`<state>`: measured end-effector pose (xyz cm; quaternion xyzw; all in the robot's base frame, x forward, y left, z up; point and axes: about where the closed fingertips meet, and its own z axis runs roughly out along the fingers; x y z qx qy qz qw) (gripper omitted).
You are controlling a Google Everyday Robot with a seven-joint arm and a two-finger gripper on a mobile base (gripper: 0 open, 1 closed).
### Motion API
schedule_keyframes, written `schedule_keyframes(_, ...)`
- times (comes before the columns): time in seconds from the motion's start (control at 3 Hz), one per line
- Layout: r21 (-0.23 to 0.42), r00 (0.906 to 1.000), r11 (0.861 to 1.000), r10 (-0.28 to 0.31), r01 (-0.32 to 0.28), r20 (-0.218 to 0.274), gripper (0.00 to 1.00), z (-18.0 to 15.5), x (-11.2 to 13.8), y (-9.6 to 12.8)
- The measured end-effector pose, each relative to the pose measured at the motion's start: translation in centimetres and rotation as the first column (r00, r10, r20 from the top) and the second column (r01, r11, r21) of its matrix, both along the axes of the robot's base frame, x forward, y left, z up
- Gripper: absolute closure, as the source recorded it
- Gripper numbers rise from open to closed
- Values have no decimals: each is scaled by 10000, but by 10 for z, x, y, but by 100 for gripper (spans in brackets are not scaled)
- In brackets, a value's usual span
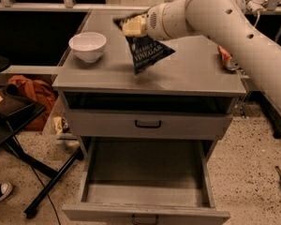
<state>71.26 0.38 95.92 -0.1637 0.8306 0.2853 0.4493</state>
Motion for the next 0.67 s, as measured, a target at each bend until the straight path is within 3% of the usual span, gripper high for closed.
schedule_keyframes(0.33, -102, 9990, 9999, -120, 116, -422, 0, -18, 1, -4)
schedule_keyframes(0.67, -102, 9990, 9999, -120, 116, -422, 0, -18, 1, -4)
